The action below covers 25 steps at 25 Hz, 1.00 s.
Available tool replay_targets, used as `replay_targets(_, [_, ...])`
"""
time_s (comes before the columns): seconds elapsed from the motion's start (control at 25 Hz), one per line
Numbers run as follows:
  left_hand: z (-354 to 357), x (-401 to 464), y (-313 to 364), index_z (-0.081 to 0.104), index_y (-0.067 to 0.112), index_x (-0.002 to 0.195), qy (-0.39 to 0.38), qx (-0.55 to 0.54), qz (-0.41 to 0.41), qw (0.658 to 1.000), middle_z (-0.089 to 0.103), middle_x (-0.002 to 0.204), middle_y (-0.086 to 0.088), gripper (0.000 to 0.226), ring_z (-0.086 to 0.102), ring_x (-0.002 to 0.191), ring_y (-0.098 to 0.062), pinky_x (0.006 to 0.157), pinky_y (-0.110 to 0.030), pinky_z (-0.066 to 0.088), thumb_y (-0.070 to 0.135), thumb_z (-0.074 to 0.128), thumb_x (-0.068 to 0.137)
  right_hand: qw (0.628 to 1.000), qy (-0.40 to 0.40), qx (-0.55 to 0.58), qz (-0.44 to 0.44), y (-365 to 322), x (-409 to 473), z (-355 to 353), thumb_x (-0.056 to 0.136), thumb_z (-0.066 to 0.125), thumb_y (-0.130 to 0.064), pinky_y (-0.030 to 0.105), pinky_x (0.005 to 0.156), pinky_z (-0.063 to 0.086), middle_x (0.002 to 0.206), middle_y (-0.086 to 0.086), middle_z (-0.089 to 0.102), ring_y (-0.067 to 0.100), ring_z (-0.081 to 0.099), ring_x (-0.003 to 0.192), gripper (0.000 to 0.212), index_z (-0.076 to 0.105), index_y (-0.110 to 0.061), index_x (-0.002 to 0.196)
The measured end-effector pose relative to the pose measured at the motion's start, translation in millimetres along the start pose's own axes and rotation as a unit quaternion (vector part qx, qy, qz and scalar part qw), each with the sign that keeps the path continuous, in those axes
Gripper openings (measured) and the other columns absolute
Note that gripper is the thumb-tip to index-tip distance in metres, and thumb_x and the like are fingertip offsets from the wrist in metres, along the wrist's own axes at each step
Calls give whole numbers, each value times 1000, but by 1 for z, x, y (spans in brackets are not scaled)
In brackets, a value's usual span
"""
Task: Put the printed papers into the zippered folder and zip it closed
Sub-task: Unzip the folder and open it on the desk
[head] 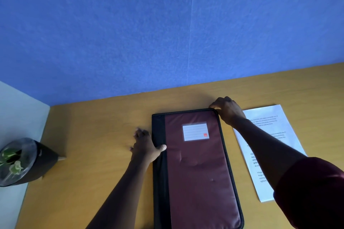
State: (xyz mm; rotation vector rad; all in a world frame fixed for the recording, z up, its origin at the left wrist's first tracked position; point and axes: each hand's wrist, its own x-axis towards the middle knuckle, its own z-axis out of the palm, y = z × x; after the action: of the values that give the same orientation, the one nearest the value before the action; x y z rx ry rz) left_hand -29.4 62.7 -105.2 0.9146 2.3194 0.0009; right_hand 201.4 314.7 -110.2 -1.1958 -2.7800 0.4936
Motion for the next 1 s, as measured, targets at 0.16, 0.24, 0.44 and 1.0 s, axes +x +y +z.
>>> replay_targets(0.16, [0, -1, 0, -1, 1, 155, 2, -4, -1, 1000, -14, 164, -17, 114, -7, 152, -34, 113, -66, 26, 58, 68, 83, 1000, -17, 14, 16, 1, 2, 0, 94, 59, -5, 43, 78, 55, 110, 4, 68, 29, 57, 104, 27, 73, -22, 108])
replay_targets(0.24, [0, -1, 0, 0, 1, 155, 2, -8, -1, 1000, -14, 164, -17, 114, -7, 152, -34, 113, -66, 26, 57, 68, 83, 1000, -12, 0, 23, -1, 2, -1, 95, 57, -8, 40, 74, 54, 107, 4, 68, 29, 57, 100, 25, 73, -23, 106])
replay_targets(0.44, [0, -1, 1, 0, 1, 155, 0, -7, 0, 1000, -14, 164, -18, 113, -7, 152, -35, 113, -67, 25, 56, 68, 84, 997, 9, -69, 39, -8, -2, -1, 90, 58, -1, 34, 69, 47, 99, 2, 70, 28, 57, 96, 29, 73, -22, 103])
replay_targets(1.0, [0, -6, 1, 4, 0, 156, -2, -8, 0, 1000, -13, 164, -18, 110, -6, 152, -34, 113, -67, 25, 57, 67, 85, 989, 10, -78, 127, -22, -72, 5, 87, 52, 3, 37, 64, 52, 98, 7, 62, 31, 58, 95, 27, 70, -14, 99])
